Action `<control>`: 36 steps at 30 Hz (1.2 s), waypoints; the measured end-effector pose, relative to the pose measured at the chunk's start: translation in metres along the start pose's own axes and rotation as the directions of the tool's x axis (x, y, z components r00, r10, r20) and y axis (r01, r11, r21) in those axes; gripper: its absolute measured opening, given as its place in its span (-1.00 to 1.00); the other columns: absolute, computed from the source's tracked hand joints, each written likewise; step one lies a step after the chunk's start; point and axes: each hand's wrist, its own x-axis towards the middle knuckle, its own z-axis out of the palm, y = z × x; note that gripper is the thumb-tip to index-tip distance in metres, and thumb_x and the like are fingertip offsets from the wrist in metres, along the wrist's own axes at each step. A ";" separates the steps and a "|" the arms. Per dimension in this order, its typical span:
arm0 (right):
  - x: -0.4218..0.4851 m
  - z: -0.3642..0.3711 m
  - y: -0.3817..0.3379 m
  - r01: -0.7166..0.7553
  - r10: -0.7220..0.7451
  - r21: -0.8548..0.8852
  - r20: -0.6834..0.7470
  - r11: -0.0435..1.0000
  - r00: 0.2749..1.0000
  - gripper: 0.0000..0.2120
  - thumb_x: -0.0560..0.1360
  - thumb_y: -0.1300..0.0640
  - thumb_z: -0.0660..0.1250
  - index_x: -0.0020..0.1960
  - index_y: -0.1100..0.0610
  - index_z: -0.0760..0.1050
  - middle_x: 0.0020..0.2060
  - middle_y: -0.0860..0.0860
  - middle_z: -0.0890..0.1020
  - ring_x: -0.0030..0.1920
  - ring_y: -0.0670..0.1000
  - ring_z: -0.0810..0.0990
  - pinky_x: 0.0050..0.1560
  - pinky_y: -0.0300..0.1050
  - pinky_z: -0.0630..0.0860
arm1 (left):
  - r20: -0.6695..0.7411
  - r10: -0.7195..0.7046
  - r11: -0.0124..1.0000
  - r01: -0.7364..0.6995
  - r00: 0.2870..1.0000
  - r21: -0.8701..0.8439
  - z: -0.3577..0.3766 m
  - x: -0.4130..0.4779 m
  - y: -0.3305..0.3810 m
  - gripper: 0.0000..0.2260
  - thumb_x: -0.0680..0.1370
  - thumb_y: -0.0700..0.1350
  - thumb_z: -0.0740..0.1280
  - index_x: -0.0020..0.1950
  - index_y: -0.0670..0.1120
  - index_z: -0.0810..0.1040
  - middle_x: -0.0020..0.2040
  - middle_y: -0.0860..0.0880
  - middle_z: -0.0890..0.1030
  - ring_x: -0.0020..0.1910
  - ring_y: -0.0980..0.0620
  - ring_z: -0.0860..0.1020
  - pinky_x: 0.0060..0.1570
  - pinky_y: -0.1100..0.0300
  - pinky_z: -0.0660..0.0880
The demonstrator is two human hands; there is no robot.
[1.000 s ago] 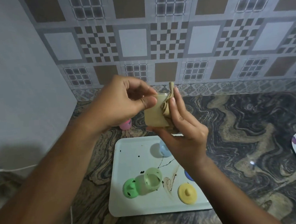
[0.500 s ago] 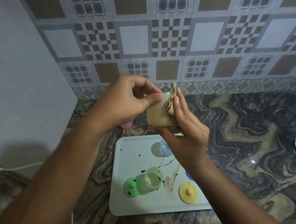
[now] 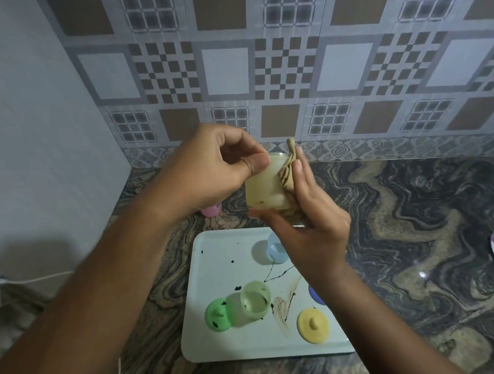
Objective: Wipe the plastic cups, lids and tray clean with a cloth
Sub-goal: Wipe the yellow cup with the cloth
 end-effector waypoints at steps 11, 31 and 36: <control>0.007 -0.001 -0.006 -0.054 0.061 0.123 -0.056 0.991 0.997 -0.26 0.42 0.08 0.61 0.41 0.40 0.37 0.34 0.40 0.51 0.37 0.31 0.55 0.31 0.18 0.58 | 0.008 -0.046 0.984 0.046 0.999 -0.171 -0.005 0.000 0.012 -0.86 0.43 -0.05 0.47 -0.07 -0.07 0.66 -0.14 0.02 0.69 -0.04 -0.08 0.68 -0.02 -0.06 0.65; 0.021 -0.003 -0.020 0.132 -0.130 0.009 -0.100 0.991 0.986 -0.67 0.60 0.24 0.39 0.24 0.48 0.54 0.32 0.41 0.51 0.33 0.20 0.61 0.26 -0.07 0.61 | -0.109 -0.112 0.972 0.086 0.988 -0.218 -0.005 0.008 0.013 -0.79 0.38 0.06 0.45 -0.10 -0.04 0.70 -0.10 -0.11 0.71 0.00 -0.17 0.66 0.11 -0.21 0.58; 0.019 0.002 -0.022 0.171 -0.174 -0.035 -0.104 0.985 0.979 -0.72 0.54 0.33 0.47 0.19 0.45 0.58 0.29 0.44 0.51 0.30 0.29 0.61 0.23 -0.01 0.64 | -0.121 -0.149 0.953 0.110 0.981 -0.284 0.002 0.011 0.009 -0.92 0.51 -0.11 0.43 -0.06 -0.10 0.67 -0.14 -0.02 0.70 -0.05 0.00 0.66 0.06 -0.02 0.63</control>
